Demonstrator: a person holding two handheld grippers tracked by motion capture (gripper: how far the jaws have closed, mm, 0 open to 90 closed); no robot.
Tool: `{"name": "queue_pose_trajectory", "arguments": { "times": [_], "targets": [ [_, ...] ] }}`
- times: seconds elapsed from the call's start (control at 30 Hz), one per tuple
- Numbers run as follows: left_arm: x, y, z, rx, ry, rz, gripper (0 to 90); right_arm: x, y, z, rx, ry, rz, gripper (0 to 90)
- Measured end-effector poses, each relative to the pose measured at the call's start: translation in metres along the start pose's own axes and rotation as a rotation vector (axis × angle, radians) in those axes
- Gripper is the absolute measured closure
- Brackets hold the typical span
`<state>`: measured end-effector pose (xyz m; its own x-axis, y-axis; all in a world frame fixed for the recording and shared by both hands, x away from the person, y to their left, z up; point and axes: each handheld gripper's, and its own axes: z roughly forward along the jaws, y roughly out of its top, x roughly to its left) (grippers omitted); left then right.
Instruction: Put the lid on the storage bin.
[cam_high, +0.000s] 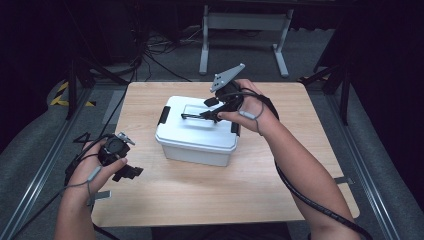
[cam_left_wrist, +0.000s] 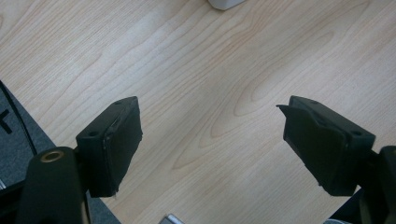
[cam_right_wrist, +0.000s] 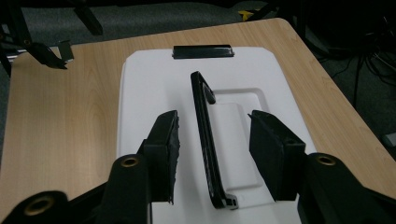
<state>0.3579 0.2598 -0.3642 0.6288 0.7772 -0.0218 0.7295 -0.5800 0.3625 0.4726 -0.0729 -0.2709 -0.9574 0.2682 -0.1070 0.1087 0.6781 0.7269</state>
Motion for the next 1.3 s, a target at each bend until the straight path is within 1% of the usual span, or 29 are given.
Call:
{"name": "queue_pose_trajectory", "arguments": {
  "times": [0.03, 0.07, 0.2, 0.23, 0.4, 0.43, 0.47, 0.53, 0.57, 0.63, 0.67, 0.73, 0.8, 0.87, 0.9, 0.93, 0.97, 1.0, 1.07, 1.1, 1.2, 1.23, 1.3],
  "targets": [
    [0.000, 0.000, 0.000, 0.000, 0.000, 0.001, 20.0, 0.000, -0.001, -0.004, -0.002, 0.002, 0.016, 53.1],
    [0.000, 0.000, 0.000, -0.002, 0.000, 0.001, 20.0, 0.001, -0.002, -0.006, -0.003, -0.001, 0.019, 53.1],
    [0.002, 0.001, -0.001, -0.011, 0.007, 0.003, 20.0, 0.001, -0.008, -0.018, -0.008, -0.021, 0.055, 53.1],
    [0.002, 0.001, -0.001, -0.011, 0.007, 0.003, 20.0, 0.001, -0.008, -0.018, -0.008, -0.021, 0.055, 53.1],
    [0.003, 0.002, -0.001, -0.015, 0.000, -0.002, 20.0, 0.001, -0.021, -0.040, -0.017, -0.065, 0.103, 53.0],
    [0.004, 0.002, -0.001, -0.015, -0.008, -0.020, 20.2, 0.001, -0.025, -0.046, -0.020, -0.072, 0.113, 52.7],
    [0.005, 0.002, -0.001, -0.017, -0.009, -0.039, 20.8, 0.000, -0.031, -0.055, -0.030, -0.078, 0.138, 52.2],
    [0.008, 0.002, -0.001, -0.027, 0.011, -0.065, 21.3, -0.001, -0.034, -0.058, -0.030, -0.082, 0.147, 52.2],
    [0.008, 0.001, -0.002, -0.030, 0.008, -0.077, 21.6, -0.002, -0.038, -0.063, -0.028, -0.092, 0.155, 52.2],
    [0.010, 0.001, -0.002, -0.034, 0.009, -0.072, 21.5, -0.004, -0.045, -0.071, -0.031, -0.101, 0.174, 51.9],
    [0.010, 0.001, -0.002, -0.037, 0.005, -0.078, 21.5, -0.005, -0.049, -0.075, -0.032, -0.107, 0.182, 51.7],
    [0.010, 0.001, -0.001, -0.037, 0.007, -0.082, 21.5, -0.007, -0.057, -0.083, -0.034, -0.124, 0.194, 51.3],
    [0.011, 0.001, -0.001, -0.039, 0.005, -0.076, 21.6, -0.009, -0.065, -0.090, -0.035, -0.136, 0.205, 50.9],
    [0.013, 0.000, -0.001, -0.017, -0.010, -0.106, 22.5, -0.011, -0.072, -0.094, -0.020, -0.145, 0.207, 50.1],
    [0.014, 0.000, -0.001, -0.014, -0.007, -0.112, 22.7, -0.013, -0.074, -0.096, -0.007, -0.151, 0.204, 49.6],
    [0.016, -0.001, -0.002, -0.019, -0.003, -0.114, 23.0, -0.014, -0.077, -0.098, 0.005, -0.159, 0.206, 49.6],
    [0.016, -0.002, -0.003, -0.022, -0.006, -0.126, 23.2, -0.014, -0.079, -0.101, 0.016, -0.167, 0.206, 49.4],
    [0.017, -0.003, -0.004, -0.028, -0.003, -0.130, 23.3, -0.015, -0.082, -0.103, 0.019, -0.173, 0.205, 49.0],
    [0.018, -0.004, -0.005, -0.037, 0.001, -0.130, 23.1, -0.015, -0.087, -0.107, 0.024, -0.181, 0.210, 48.3],
    [0.019, -0.005, -0.005, -0.037, -0.001, -0.130, 23.1, -0.016, -0.091, -0.110, 0.029, -0.187, 0.225, 48.3],
    [0.019, -0.005, -0.005, -0.048, 0.000, -0.129, 22.9, -0.018, -0.103, -0.116, 0.025, -0.200, 0.245, 48.1],
    [0.020, -0.005, -0.004, -0.053, 0.004, -0.122, 22.7, -0.019, -0.107, -0.118, 0.028, -0.203, 0.247, 47.7],
    [0.020, -0.005, -0.002, -0.063, 0.008, -0.122, 21.4, -0.021, -0.115, -0.120, 0.042, -0.218, 0.245, 46.4]
  ]
}}
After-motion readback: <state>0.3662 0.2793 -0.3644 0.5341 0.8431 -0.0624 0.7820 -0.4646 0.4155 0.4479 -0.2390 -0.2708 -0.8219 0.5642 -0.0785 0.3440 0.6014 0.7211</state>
